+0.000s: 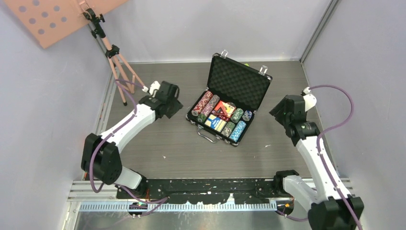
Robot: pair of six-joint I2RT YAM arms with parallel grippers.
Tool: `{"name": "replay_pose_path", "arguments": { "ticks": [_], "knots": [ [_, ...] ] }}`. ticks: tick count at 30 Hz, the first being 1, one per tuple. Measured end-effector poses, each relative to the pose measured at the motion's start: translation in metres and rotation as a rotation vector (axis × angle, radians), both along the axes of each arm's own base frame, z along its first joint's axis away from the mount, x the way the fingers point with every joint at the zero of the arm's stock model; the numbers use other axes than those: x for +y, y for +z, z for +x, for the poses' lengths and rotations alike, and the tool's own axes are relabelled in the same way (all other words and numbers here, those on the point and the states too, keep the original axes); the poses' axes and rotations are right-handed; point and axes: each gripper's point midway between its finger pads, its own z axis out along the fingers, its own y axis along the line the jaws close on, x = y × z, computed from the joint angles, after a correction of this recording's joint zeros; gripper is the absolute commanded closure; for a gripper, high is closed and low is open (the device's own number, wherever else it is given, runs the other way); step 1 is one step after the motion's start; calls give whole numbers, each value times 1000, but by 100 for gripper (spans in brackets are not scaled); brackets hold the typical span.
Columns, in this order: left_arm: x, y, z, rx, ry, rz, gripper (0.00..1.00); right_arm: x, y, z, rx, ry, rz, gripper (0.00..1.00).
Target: Pack up texas hold em set
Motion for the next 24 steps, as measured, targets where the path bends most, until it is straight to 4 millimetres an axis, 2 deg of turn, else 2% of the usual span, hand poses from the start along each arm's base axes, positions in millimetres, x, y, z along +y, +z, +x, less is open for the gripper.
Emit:
{"name": "replay_pose_path", "arguments": {
  "ticks": [3, 4, 6, 7, 9, 11, 15, 18, 19, 21, 24],
  "knots": [
    [17, -3, 2, 1, -96, 7, 56, -15, -17, 13, 36, -91, 108, 48],
    [21, -5, 3, 5, -122, 13, 56, -19, -24, 20, 51, -117, 142, 54],
    [25, -10, 1, 14, -211, 30, 57, -26, -41, 32, 86, -160, 203, 68],
    [23, -11, -1, 15, -266, 32, 56, -29, -48, 36, 100, -178, 223, 83],
    [16, -14, -7, 13, -364, 27, 55, -37, -60, 49, 120, -225, 269, 97],
    [9, -17, -15, 5, -459, 7, 52, -46, -66, 67, 117, -263, 313, 99],
    [-2, -20, -37, -32, -605, -45, 34, -63, -65, 112, 59, -273, 408, 99],
    [-6, -13, -50, -79, -680, -88, 24, -67, -58, 157, 35, -210, 474, 100],
    [-8, -8, -51, -102, -704, -97, 19, -65, -54, 170, 23, -183, 489, 100],
    [-11, 3, -51, -149, -739, -109, 14, -52, -47, 196, -2, -94, 525, 100],
    [-14, 16, -49, -207, -765, -122, 8, -16, -43, 202, 4, 35, 568, 100]
  ]
}}
